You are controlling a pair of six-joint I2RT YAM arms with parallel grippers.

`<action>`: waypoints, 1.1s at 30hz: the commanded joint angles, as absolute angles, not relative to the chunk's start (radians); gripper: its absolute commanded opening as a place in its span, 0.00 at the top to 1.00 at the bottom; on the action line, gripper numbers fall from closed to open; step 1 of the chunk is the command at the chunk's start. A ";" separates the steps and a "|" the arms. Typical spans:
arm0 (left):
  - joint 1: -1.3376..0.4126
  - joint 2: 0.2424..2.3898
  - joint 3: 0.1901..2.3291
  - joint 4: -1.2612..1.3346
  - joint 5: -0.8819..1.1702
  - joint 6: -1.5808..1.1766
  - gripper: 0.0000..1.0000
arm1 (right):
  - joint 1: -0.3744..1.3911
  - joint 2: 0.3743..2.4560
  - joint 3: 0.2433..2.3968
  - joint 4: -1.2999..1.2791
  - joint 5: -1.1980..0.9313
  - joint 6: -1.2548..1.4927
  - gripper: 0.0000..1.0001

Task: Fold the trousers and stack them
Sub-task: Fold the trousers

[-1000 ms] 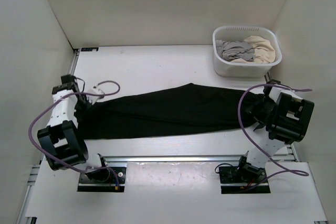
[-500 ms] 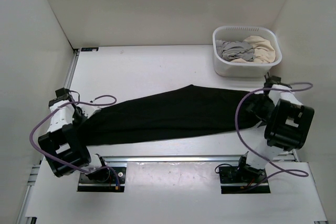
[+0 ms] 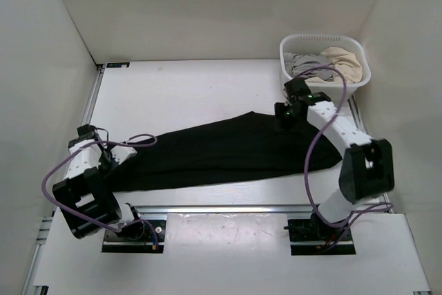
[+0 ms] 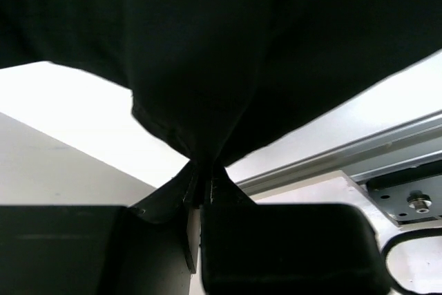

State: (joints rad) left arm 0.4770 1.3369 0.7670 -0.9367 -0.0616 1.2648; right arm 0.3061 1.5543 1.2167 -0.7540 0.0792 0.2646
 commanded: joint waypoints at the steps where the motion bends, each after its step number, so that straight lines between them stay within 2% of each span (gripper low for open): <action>1: 0.485 1.273 0.723 -0.914 -0.064 1.304 0.81 | 0.356 1.727 1.268 -0.660 0.049 0.327 0.38; 2: 0.485 1.258 0.710 -0.904 -0.077 1.327 0.81 | 0.368 1.768 1.310 -0.660 0.037 0.371 0.41; 3: 0.485 1.246 0.683 -0.904 -0.077 1.338 0.81 | 0.368 1.810 1.333 -0.660 0.037 0.389 0.50; 5: 0.494 1.229 0.649 -0.870 -0.130 1.382 0.79 | 0.368 1.908 1.365 -0.675 0.037 0.432 0.55; 8: 0.505 1.198 0.588 -0.796 -0.160 1.457 0.72 | 0.377 1.925 1.344 -0.643 0.037 0.445 0.55; 14: 0.514 1.207 0.643 -0.796 -0.150 1.436 0.56 | 0.397 1.916 1.333 -0.657 0.054 0.422 0.44; 17: 0.558 1.207 0.715 -0.822 -0.132 1.436 0.55 | 0.397 1.870 1.302 -0.667 0.086 0.422 0.38; 20: 0.639 1.209 0.924 -0.987 0.042 1.436 0.55 | 0.387 1.810 1.270 -0.667 0.097 0.422 0.37; 21: 0.656 1.221 0.990 -1.122 0.152 1.446 0.54 | 0.387 1.790 1.256 -0.667 0.097 0.422 0.37; 22: 0.669 1.235 1.108 -1.187 0.199 1.447 0.54 | 0.387 1.781 1.256 -0.678 0.097 0.422 0.37; 24: 0.669 1.298 1.201 -1.305 0.282 1.476 0.52 | 0.376 1.763 1.246 -0.690 0.106 0.422 0.37; 25: 0.669 1.317 1.227 -1.316 0.345 1.436 0.49 | 0.376 1.747 1.246 -0.690 0.115 0.434 0.37; 28: 0.620 1.402 1.272 -1.280 0.385 1.402 0.49 | 0.356 1.723 1.246 -0.699 0.124 0.452 0.37; 29: 0.556 1.422 1.272 -1.231 0.361 1.287 0.49 | 0.335 1.723 1.246 -0.712 0.124 0.463 0.37; 33: 0.398 1.573 1.282 -1.111 0.348 1.115 0.55 | 0.269 1.732 1.255 -0.744 0.146 0.486 0.38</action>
